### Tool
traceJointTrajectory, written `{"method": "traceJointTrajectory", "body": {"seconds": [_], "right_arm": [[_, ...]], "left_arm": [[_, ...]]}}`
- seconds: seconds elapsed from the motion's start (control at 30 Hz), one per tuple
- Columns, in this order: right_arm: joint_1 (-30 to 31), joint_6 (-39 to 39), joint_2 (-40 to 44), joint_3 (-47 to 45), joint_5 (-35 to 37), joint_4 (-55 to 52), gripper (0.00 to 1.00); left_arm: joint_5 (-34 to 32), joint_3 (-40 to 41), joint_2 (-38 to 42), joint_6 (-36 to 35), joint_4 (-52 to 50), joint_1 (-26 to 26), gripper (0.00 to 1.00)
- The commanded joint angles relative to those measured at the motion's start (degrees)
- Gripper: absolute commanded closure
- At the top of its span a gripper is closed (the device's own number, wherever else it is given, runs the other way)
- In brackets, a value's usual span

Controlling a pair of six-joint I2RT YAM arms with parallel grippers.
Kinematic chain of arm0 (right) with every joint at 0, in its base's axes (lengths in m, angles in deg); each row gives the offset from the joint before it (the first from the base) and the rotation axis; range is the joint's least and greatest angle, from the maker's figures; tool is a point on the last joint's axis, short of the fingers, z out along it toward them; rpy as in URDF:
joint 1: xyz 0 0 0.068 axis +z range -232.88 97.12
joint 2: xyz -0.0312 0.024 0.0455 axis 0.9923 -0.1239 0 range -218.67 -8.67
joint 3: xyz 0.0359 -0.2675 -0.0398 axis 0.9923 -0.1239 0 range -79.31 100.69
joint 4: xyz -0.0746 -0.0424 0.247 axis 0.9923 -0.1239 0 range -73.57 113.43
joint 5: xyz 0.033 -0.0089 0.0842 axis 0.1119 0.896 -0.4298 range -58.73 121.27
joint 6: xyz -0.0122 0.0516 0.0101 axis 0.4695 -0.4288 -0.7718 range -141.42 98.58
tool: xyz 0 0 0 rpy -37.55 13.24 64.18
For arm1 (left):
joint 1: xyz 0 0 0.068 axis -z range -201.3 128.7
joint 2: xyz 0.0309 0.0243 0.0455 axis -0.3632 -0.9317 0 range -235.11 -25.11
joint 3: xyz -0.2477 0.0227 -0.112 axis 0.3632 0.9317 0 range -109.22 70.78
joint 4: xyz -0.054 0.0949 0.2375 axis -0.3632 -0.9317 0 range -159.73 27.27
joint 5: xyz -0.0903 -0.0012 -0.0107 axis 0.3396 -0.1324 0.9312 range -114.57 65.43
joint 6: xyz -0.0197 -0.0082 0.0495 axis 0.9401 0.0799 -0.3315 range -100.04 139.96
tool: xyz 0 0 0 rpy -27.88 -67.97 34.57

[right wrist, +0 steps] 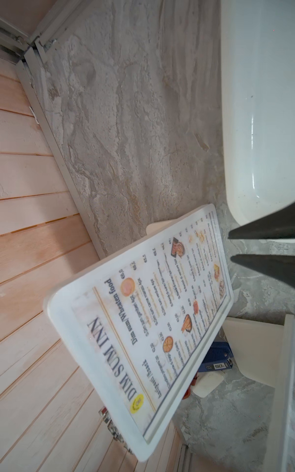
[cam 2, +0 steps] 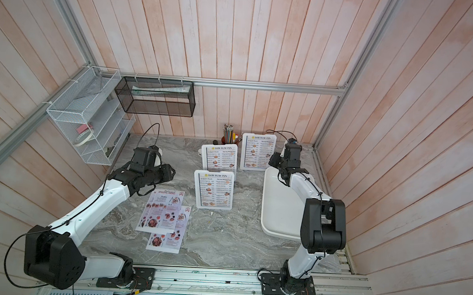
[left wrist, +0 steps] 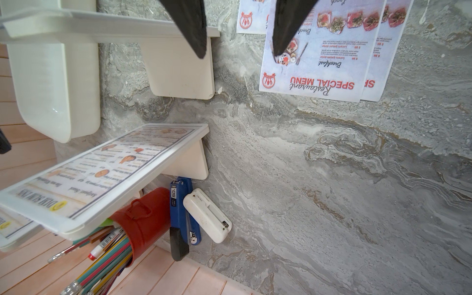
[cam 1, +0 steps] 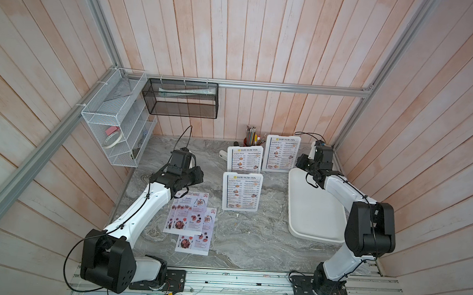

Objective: Replace the menus in the menu holders
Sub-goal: Adjust the menu holder at the center of the board.

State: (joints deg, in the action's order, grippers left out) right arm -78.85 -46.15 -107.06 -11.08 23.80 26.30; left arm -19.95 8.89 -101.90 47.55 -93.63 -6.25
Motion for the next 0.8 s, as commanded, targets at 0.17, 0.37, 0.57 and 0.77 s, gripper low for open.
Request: {"method": "traceJointTrajectory", "body": {"seconds": [0.17,0.37,0.57,0.77], "right_arm": [[1.97,0.70,0.41,-1.15,-14.11,8.79,0.86],[7.06,1.15,0.53,-0.73,-17.30,9.83,0.86],[9.13,0.30,0.96,-2.73,-16.87,10.29,0.86],[9.33,0.12,2.00,-4.65,-15.91,9.94,0.87]], "left_arm": [[3.92,-2.44,-2.84,-2.92,4.72,0.07,0.55],[10.31,-5.25,-8.92,-7.24,12.56,-0.13,0.55],[15.00,-8.34,-15.86,-8.80,20.06,-0.18,0.52],[20.98,-9.94,-20.01,-8.26,26.18,0.02,0.52]]}}
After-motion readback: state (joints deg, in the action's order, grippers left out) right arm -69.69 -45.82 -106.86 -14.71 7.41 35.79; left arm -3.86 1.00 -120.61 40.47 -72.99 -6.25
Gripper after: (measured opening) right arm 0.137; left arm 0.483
